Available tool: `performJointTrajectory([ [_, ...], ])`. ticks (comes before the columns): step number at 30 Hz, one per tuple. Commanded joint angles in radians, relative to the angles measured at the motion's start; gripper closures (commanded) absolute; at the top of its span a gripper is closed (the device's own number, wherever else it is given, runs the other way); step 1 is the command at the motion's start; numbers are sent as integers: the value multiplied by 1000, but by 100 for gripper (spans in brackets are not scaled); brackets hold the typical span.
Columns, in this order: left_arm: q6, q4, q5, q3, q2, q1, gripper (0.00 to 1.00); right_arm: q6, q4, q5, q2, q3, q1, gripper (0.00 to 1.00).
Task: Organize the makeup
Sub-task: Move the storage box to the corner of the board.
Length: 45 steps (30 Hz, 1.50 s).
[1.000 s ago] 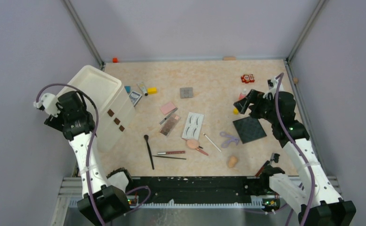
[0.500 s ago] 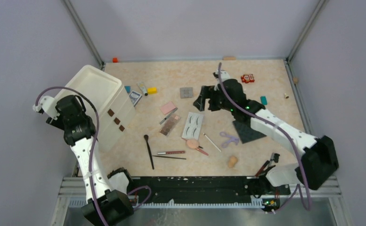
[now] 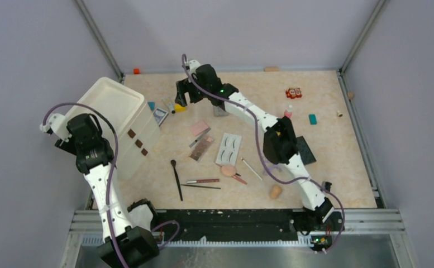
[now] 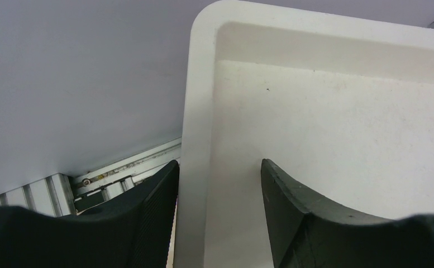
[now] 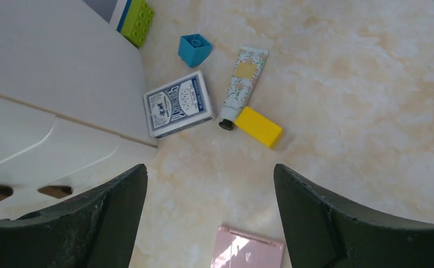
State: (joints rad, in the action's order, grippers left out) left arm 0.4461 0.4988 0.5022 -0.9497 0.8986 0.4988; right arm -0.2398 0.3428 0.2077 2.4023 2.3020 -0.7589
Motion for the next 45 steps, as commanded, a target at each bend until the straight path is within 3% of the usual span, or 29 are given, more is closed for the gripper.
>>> performJointTrajectory([
  [1, 14, 81, -150, 37, 16, -13, 39, 54, 46, 68, 178, 228, -11, 18],
  [5, 15, 78, -166, 37, 21, -13, 39, 33, -167, 42, 178, 123, -22, 16],
  [8, 16, 76, -172, 37, 23, -13, 39, 37, -246, -2, 211, 132, -46, 16],
  [12, 17, 76, -169, 35, 25, -13, 39, 75, -246, -74, 287, 242, -80, 15],
  [16, 17, 74, -180, 36, 31, -13, 39, 111, -285, -163, 311, 236, -98, 15],
  [23, 2, 61, -237, 15, 84, -11, 55, 150, -315, -214, 254, 122, -99, 16],
  [30, -13, 77, -262, -21, 122, -11, 62, 214, -282, -274, 310, 211, -99, 18],
  [35, -21, 75, -286, -33, 142, -11, 66, 233, -368, -329, 207, 39, -95, 20],
  [45, -9, 119, -292, -74, 45, -13, 21, 175, -395, -357, -140, -253, -45, 25],
])
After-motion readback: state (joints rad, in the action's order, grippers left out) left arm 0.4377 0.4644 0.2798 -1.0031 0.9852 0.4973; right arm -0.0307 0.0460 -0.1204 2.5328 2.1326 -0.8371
